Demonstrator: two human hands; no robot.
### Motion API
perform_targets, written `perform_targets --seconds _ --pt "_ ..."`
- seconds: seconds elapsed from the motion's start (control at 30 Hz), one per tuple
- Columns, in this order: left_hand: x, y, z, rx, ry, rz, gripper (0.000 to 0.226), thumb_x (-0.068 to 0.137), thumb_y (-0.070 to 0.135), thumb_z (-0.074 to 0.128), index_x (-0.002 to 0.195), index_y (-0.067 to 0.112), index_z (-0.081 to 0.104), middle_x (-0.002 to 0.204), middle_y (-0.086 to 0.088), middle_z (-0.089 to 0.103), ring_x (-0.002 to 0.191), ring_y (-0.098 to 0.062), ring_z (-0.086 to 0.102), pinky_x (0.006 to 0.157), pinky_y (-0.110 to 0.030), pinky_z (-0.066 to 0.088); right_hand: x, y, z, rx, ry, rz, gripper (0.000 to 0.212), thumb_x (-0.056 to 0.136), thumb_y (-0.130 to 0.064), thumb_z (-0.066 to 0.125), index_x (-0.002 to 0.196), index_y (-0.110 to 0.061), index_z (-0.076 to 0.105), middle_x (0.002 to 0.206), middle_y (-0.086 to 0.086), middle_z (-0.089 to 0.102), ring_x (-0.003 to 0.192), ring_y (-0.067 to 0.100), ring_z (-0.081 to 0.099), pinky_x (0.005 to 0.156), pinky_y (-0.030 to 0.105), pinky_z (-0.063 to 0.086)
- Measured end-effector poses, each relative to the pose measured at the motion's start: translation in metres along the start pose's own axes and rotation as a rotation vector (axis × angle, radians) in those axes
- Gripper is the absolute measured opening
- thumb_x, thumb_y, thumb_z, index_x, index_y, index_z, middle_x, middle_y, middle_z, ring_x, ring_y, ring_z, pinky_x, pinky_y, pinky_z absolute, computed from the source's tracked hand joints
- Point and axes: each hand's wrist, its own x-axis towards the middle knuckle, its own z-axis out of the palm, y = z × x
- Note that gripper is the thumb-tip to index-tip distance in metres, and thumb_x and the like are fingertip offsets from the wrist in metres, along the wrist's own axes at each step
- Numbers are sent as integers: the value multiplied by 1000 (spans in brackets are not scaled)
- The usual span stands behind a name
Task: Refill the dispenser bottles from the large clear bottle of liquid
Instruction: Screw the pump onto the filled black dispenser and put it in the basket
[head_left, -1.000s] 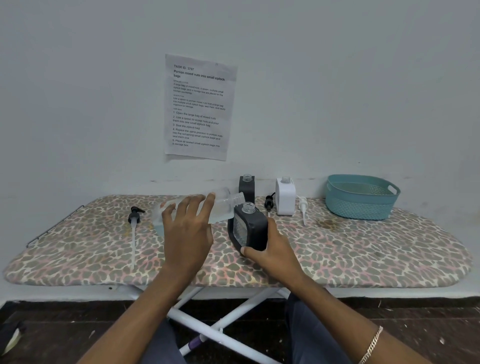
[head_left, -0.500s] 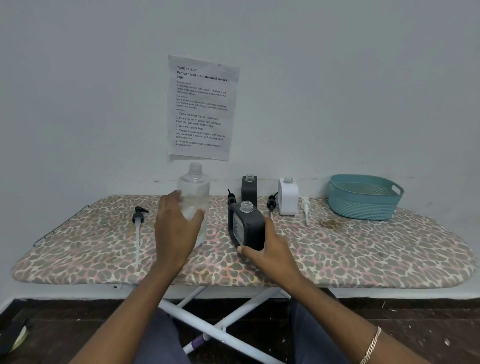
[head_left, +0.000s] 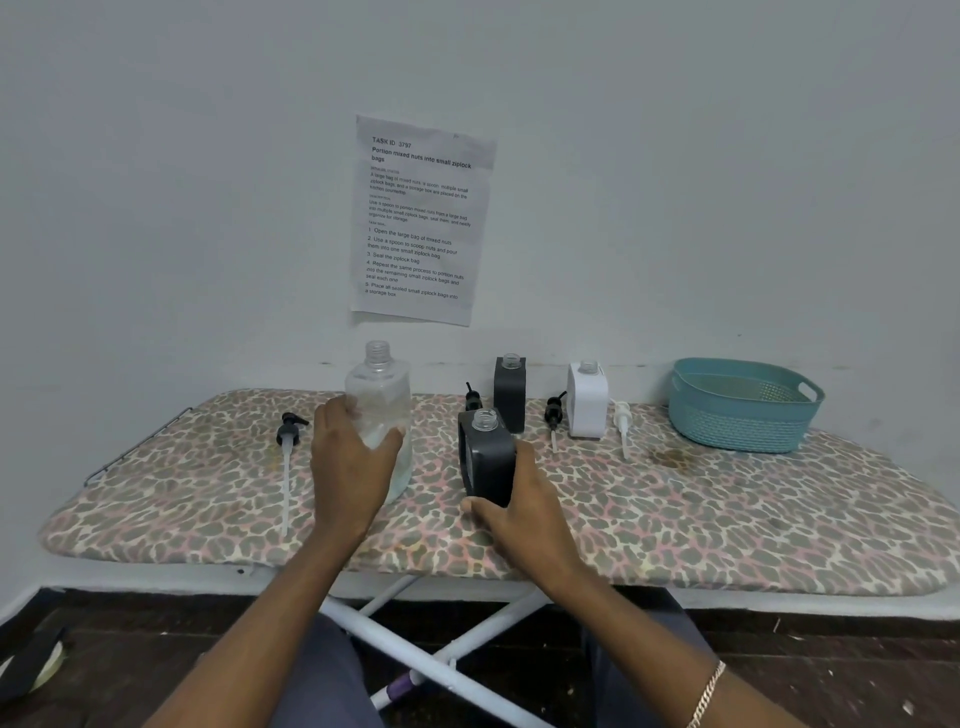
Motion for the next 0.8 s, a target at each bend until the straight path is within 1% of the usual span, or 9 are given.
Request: perform_targets --seconds 0.07,0.2,0.3,0.37,0.47,0.53,0.63,0.7,0.8 --pt "-1 0 0 3 -2 0 60 84 24 86 129 1 53 124 -14 56 111 -30 56 88 -39 47 0 0 4 -72 33 -27 74 87 -28 86 143 -32 37 111 -13 61 85 2 66 66 14 56" --pt "-2 -2 1 6 -10 -1 64 84 24 86 133 2 52 128 -14 55 114 -31 56 90 -38 47 1 0 5 -91 55 -29 77 86 -30 87 144 -27 38 111 -12 57 86 -4 59 67 6 51" --pt "-2 -1 1 -13 -17 -12 69 85 25 86 140 5 48 133 -13 54 120 -32 56 95 -40 49 2 3 4 -38 48 -26 81 80 -41 90 142 -33 37 114 -11 62 93 4 67 74 19 60" --pt "-2 -1 2 -40 -16 -21 79 84 26 86 148 9 44 141 -11 52 126 -29 54 101 -40 48 3 2 2 3 39 0 88 74 -61 87 142 -39 36 121 -12 65 101 8 69 82 32 63" --pt "-4 2 1 -72 -20 -13 91 84 32 87 156 15 35 150 -8 47 131 -26 52 106 -38 49 7 -6 -5 -28 102 14 97 73 -88 67 148 -34 37 135 -11 59 118 9 61 98 36 56" --pt "-6 7 0 -99 -26 -31 102 84 38 87 162 16 26 158 -10 39 139 -26 47 111 -39 46 15 -15 -16 -7 186 -14 98 77 -94 53 149 -29 41 137 -9 57 118 11 61 99 38 57" --pt "-10 20 -3 -83 38 -12 114 83 51 83 165 18 12 163 -13 25 149 -34 32 117 -52 41 40 -37 -39 69 282 -91 81 89 -84 49 140 -22 51 124 -7 62 106 2 63 87 24 55" --pt "-13 29 -6 0 123 116 110 85 50 82 164 17 13 162 -14 21 152 -38 23 116 -65 38 64 -55 -53 72 320 -141 61 96 -70 55 129 -19 59 114 -6 66 100 0 64 83 22 55" --pt "-22 47 -8 50 162 318 99 88 43 81 161 12 23 158 -11 22 148 -35 24 114 -62 42 106 -77 -62 -53 255 -206 44 98 -58 64 109 -16 67 102 -4 70 90 7 67 79 26 55"
